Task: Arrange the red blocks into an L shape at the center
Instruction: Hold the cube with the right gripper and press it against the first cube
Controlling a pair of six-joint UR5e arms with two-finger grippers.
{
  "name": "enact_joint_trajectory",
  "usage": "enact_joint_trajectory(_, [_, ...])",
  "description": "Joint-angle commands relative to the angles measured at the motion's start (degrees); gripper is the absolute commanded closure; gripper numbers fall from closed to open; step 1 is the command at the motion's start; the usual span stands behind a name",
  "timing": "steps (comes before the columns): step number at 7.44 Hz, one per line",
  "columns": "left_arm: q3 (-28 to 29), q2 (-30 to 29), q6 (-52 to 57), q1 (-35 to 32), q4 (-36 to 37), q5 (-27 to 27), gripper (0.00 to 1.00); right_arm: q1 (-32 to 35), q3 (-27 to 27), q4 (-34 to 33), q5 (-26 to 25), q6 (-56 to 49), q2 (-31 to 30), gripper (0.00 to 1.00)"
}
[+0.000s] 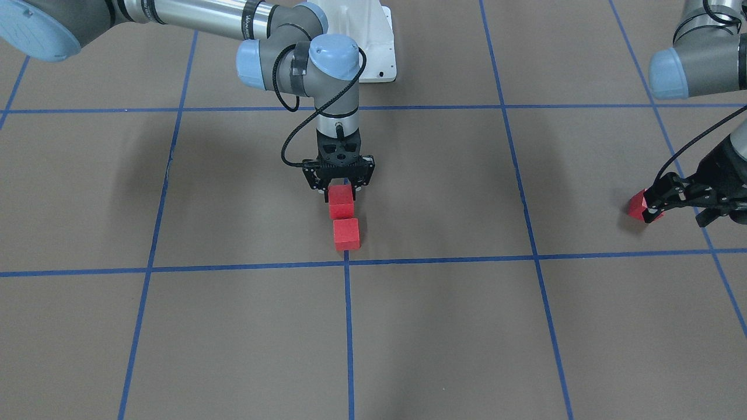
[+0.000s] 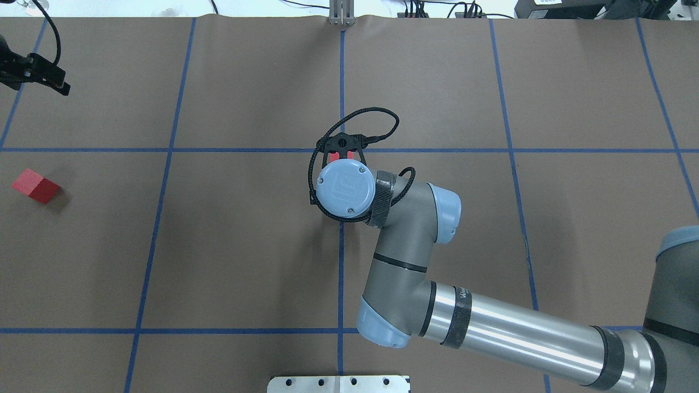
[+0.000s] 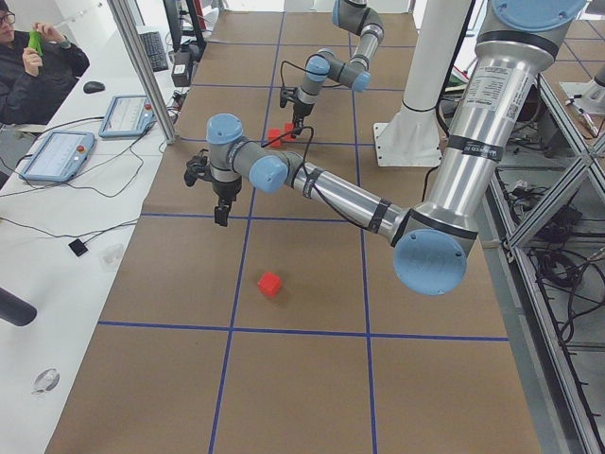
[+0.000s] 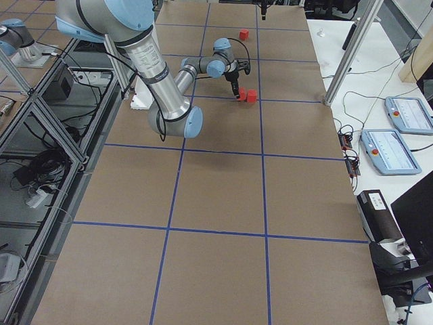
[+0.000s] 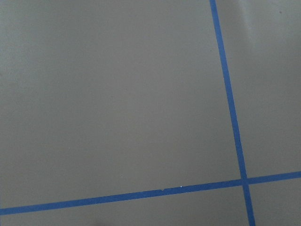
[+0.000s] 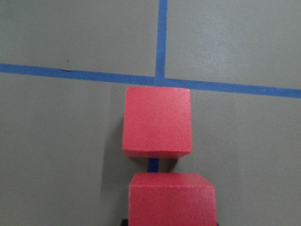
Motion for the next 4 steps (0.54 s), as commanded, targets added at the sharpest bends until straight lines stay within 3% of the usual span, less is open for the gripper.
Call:
enact_joint_trajectory(1, [0.4,0.0,0.2,0.0,0.0,0.0,0.01,0.0,-0.7,1.5,-0.1,0.0,0.1,1.00])
enact_joint_trajectory(4, [0.3,0.0,0.2,0.0,0.0,0.0,0.01,0.2,-1.5,2.5,-0.1,-0.7,0.1,1.00])
